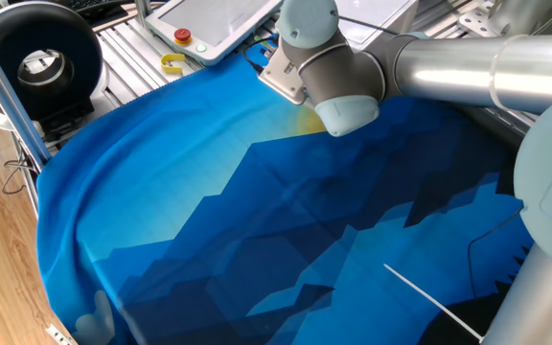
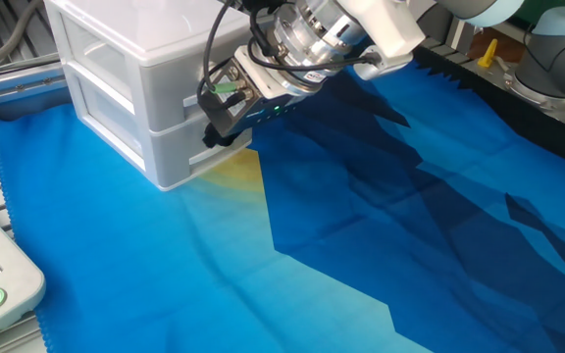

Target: Grasp the handle and open the drawer

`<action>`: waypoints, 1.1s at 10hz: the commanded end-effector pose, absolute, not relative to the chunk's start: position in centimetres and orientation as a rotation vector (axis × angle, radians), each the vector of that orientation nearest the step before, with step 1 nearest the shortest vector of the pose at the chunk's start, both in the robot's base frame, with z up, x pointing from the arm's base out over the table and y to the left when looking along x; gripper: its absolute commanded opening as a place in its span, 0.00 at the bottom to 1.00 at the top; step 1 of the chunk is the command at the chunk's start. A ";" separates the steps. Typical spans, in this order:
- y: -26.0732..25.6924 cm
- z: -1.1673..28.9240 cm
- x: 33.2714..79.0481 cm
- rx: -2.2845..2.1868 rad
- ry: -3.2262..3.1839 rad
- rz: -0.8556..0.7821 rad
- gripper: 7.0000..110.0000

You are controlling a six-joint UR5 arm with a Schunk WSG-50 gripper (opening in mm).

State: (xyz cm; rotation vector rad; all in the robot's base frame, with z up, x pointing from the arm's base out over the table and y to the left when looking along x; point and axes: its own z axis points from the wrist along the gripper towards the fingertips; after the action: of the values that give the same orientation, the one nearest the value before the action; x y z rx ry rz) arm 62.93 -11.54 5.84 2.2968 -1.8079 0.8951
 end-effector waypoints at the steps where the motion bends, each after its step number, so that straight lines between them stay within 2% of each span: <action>1: -11.6 5.9 63.1 2.294 -1.840 0.892 0.36; 3: -11.4 5.6 63.1 2.304 -1.841 0.889 0.36; 4: -11.1 5.4 63.0 2.312 -1.861 0.869 0.15; 9: -11.0 4.6 62.9 2.322 -1.921 0.850 0.15; 10: -11.1 4.8 63.3 2.327 -1.925 0.878 0.00; 11: -11.3 5.2 63.4 2.317 -1.916 0.897 0.00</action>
State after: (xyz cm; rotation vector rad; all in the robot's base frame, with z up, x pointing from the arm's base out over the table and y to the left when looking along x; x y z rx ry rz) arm 63.14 -10.90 4.92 2.3267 -1.8903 0.8723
